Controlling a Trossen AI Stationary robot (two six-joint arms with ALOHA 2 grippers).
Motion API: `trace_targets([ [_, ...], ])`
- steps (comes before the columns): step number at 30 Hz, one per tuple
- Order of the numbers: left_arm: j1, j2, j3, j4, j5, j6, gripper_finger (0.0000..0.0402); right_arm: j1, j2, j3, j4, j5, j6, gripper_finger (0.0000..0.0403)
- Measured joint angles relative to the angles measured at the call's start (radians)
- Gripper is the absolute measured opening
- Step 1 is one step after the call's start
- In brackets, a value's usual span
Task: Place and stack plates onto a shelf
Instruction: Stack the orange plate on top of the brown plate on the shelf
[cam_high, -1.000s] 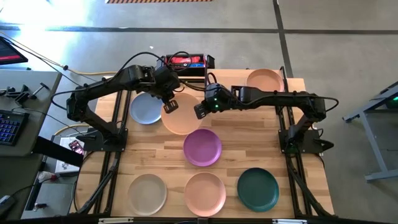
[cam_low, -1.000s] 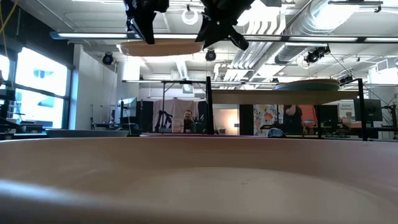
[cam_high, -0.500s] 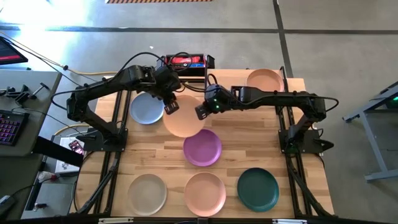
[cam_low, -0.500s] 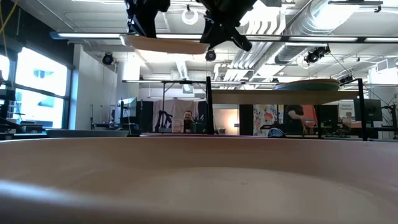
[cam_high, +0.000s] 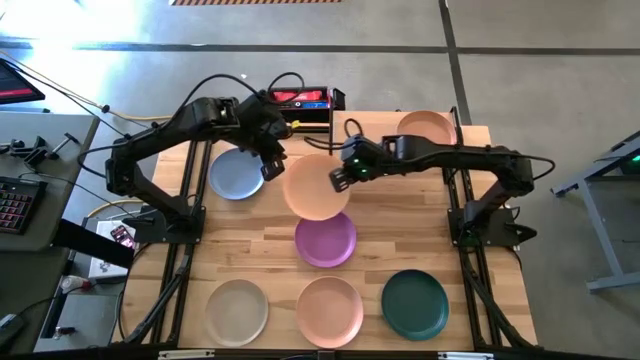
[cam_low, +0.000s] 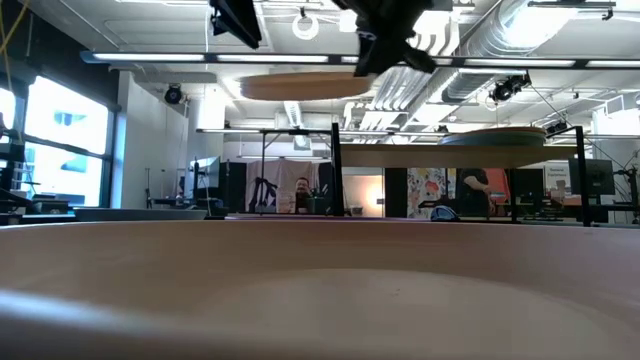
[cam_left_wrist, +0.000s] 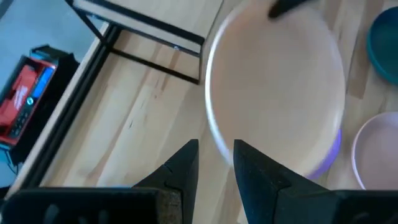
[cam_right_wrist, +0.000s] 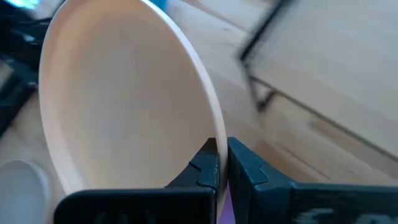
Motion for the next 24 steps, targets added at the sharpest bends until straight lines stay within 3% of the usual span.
trace_targets([
  [13, 0.001, -0.011, 0.001, -0.027, -0.003, 0.005, 0.0088, -0.055, -0.243, 0.000, -0.325, 0.158, 0.011, 0.0000],
  [24, 0.001, -0.011, 0.001, -0.029, -0.004, 0.026, 0.0088, -0.188, -0.454, 0.000, -0.549, 0.248, 0.083, 0.0000],
])
